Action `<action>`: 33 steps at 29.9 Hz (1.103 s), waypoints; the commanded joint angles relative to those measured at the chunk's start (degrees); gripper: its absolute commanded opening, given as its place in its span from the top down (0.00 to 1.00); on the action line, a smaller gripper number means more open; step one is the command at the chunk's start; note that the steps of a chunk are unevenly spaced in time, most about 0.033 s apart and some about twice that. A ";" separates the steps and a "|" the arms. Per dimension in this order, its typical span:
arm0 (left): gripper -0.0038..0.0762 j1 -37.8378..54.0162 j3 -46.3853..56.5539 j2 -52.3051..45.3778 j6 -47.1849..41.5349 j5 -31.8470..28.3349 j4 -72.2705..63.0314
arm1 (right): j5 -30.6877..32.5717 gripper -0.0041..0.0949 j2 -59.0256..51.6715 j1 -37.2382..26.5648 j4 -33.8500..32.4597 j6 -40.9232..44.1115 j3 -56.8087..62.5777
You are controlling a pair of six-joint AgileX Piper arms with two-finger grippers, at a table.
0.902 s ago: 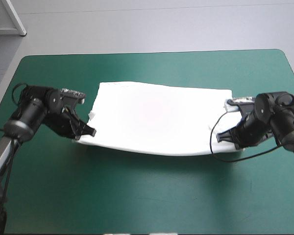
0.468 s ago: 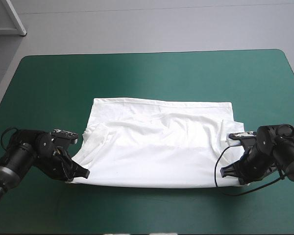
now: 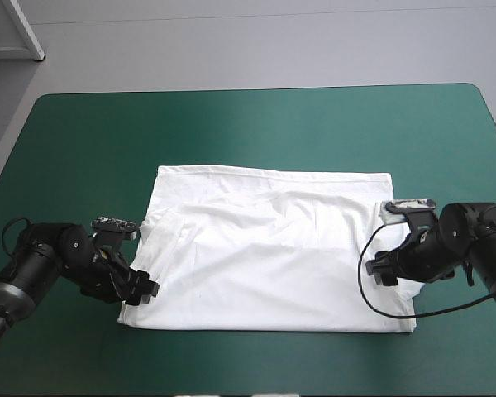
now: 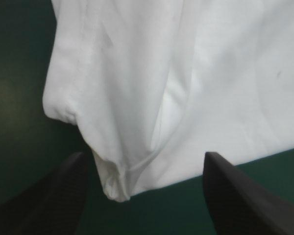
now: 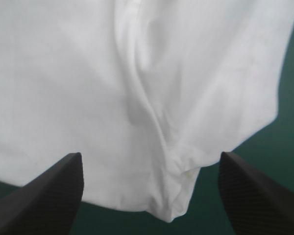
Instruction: Fold the cloth
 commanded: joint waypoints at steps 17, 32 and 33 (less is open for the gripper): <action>0.33 0.01 -20.52 -2.40 -2.16 8.64 2.78 | -1.36 0.24 1.35 -5.96 -14.49 7.53 -8.26; 0.33 0.01 -20.52 -2.40 -2.16 7.96 2.19 | -9.56 0.40 16.08 -14.85 0.78 -1.49 -4.68; 0.33 0.01 -20.52 -2.40 -2.16 8.17 2.06 | -9.67 0.41 16.84 -14.85 0.76 -1.49 -4.68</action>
